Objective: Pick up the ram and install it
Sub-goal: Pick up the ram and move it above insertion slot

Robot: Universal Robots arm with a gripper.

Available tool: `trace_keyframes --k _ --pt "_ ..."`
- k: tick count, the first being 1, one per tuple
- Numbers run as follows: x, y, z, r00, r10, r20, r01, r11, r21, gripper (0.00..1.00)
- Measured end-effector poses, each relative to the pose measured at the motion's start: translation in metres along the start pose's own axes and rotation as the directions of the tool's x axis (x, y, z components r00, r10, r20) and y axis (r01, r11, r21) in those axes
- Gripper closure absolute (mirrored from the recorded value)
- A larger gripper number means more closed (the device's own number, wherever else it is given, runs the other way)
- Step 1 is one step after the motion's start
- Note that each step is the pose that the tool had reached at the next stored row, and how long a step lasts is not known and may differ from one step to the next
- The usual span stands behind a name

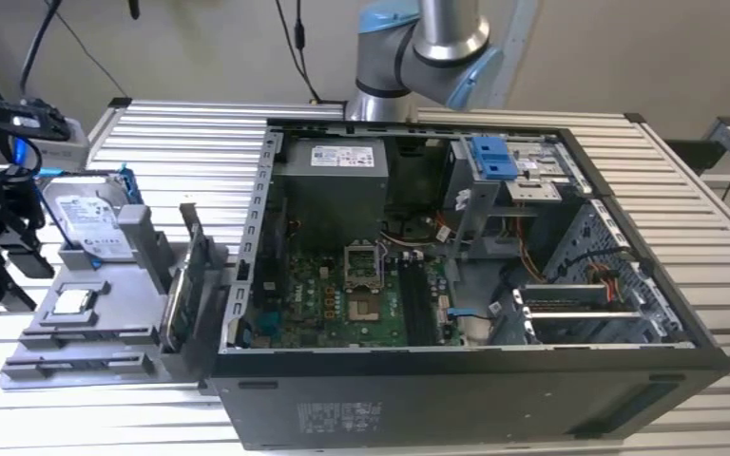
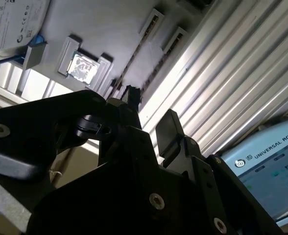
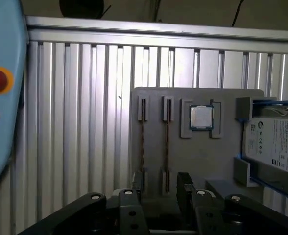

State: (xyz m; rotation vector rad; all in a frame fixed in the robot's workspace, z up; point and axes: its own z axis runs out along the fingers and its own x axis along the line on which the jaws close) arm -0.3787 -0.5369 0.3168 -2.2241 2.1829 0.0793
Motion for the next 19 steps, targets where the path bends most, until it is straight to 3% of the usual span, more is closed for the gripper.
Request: trace_keyframes --k 11,19 --pt "0.0008 -0.0003 0.0151 1.0000 0.003 0.0001 -0.003 1.0000 0.0001 0.58" --pt "0.0016 0.0007 0.0297 0.9989 0.047 0.0010 -0.047 0.9989 0.0025 0.58"
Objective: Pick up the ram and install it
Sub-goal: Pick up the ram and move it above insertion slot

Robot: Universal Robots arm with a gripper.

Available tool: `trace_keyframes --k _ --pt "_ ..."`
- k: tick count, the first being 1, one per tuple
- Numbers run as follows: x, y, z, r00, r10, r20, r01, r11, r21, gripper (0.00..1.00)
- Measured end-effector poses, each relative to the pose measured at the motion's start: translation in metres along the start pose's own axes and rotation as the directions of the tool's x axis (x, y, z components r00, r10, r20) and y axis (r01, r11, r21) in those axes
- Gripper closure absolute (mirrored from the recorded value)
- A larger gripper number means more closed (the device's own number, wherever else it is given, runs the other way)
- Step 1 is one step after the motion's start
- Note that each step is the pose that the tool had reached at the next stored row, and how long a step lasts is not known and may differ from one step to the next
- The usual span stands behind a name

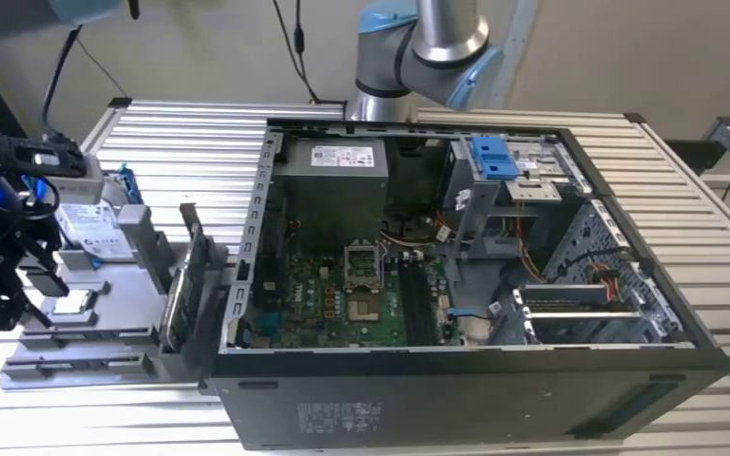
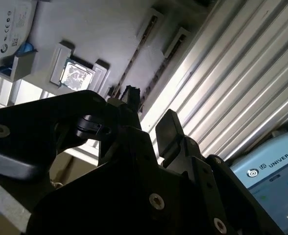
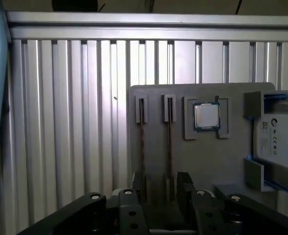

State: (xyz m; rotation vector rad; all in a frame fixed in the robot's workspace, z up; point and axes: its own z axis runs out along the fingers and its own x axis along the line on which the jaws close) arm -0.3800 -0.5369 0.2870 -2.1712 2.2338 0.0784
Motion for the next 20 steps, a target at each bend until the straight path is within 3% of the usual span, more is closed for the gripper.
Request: trace_keyframes --k 20 --pt "0.0064 0.0038 0.0359 0.9999 0.014 0.0005 -0.014 0.9999 0.0009 0.58"
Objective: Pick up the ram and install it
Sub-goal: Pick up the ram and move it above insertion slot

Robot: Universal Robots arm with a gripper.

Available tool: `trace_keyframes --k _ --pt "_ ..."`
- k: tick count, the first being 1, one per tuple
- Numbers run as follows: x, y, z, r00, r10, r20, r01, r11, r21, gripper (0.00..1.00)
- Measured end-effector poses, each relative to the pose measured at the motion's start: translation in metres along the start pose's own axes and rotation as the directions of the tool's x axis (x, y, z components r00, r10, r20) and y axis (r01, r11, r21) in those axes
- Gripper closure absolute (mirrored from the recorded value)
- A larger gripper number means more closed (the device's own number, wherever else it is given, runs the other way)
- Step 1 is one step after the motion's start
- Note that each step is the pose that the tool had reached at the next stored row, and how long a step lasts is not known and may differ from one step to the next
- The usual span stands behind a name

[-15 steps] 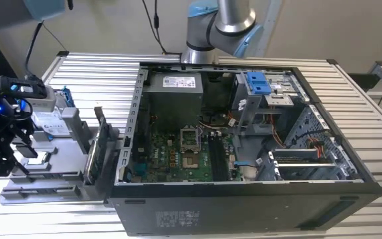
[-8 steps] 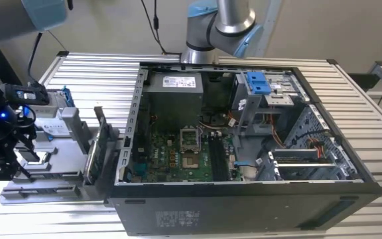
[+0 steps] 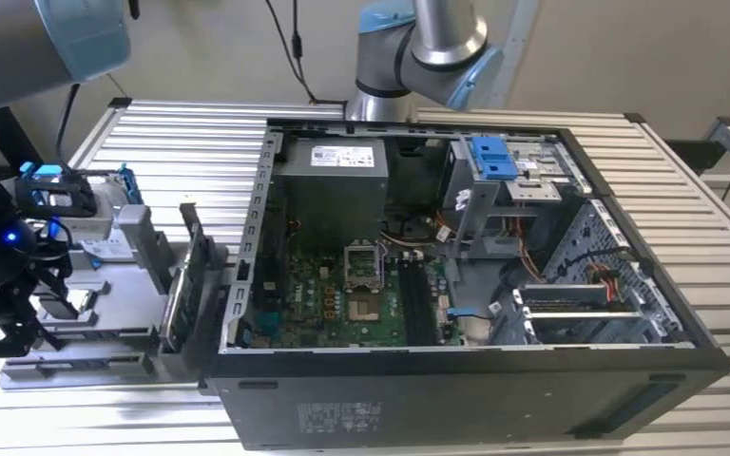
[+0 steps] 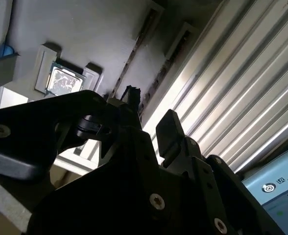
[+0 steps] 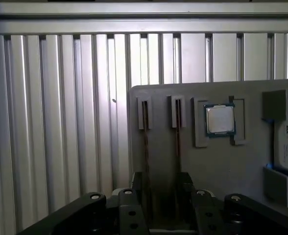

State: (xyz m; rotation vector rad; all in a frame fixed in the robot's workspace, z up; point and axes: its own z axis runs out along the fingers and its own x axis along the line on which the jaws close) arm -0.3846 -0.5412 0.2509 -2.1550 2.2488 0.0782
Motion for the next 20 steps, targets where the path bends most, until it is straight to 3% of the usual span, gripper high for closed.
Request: trace_keyframes --k 6,12,15,18,20 --pt "0.0016 0.0042 0.0108 1.0000 0.000 0.0002 0.000 1.0000 0.0016 0.58" --pt "0.0025 0.0114 0.0196 1.0000 -0.008 0.0029 0.008 0.9999 0.0152 0.58" --pt "0.0025 0.0118 0.0210 0.9999 -0.011 0.0103 0.010 0.9998 0.0168 0.58" --pt "0.0026 0.0122 0.0232 0.9998 -0.015 0.0103 0.015 0.9995 0.0281 0.58" --pt "0.0028 0.0121 0.0252 0.9998 -0.019 0.0076 0.019 0.9994 0.0301 0.58"
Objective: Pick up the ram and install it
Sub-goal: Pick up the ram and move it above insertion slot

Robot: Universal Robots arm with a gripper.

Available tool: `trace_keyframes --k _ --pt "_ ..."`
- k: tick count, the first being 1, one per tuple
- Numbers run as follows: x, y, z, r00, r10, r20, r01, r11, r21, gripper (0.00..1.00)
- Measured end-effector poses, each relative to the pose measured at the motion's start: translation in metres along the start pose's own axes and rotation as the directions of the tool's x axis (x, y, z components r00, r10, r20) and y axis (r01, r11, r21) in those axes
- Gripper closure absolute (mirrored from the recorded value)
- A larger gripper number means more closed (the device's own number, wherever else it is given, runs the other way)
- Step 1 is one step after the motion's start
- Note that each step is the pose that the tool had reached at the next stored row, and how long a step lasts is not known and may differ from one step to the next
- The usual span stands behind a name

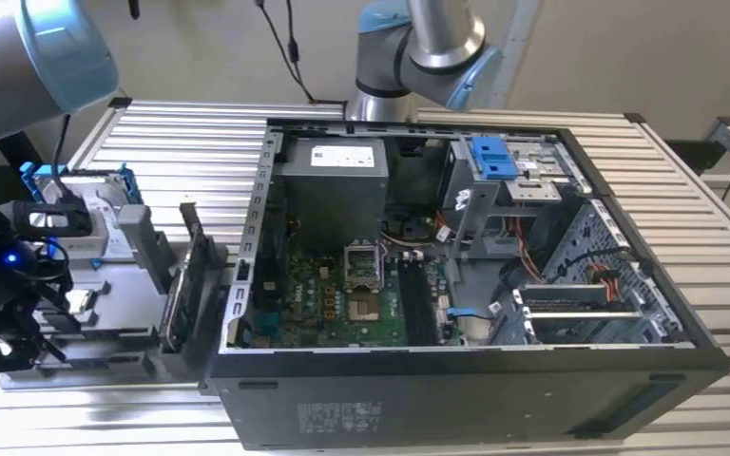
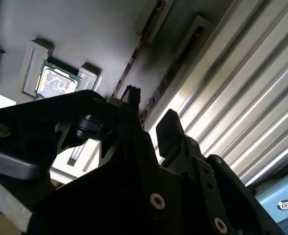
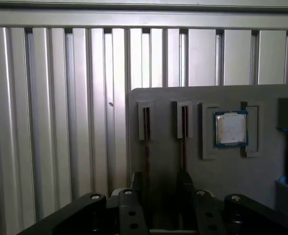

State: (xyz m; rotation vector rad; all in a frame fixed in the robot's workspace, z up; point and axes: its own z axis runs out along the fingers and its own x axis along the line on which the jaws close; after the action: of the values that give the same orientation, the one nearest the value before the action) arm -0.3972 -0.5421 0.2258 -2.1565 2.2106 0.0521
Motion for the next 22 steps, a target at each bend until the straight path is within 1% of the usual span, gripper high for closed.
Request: trace_keyframes --k 3,6,8,12,13,15,16,18,22 --pt "0.0003 0.0002 0.0046 1.0000 -0.009 -0.0020 0.009 1.0000 -0.0006 0.58" --pt "0.0005 0.0003 0.0090 1.0000 -0.009 -0.0036 0.009 1.0000 -0.0006 0.58" --pt "0.0007 0.0003 0.0117 0.9999 -0.009 -0.0060 0.009 1.0000 -0.0005 0.58" --pt "0.0009 0.0007 0.0160 0.9998 -0.009 -0.0155 0.009 1.0000 -0.0004 0.58" --pt "0.0010 0.0009 0.0167 0.9998 -0.009 -0.0193 0.009 1.0000 -0.0004 0.58" --pt "0.0011 0.0012 0.0179 0.9995 -0.010 -0.0292 0.010 1.0000 -0.0004 0.58" --pt "0.0012 0.0013 0.0190 0.9994 -0.010 -0.0319 0.010 1.0000 -0.0003 0.58" --pt "0.0013 0.0015 0.0215 0.9993 -0.010 -0.0353 0.010 0.9999 -0.0002 0.58" --pt "0.0017 0.0034 0.0266 0.9993 -0.012 -0.0363 0.012 0.9999 -0.0004 0.58"
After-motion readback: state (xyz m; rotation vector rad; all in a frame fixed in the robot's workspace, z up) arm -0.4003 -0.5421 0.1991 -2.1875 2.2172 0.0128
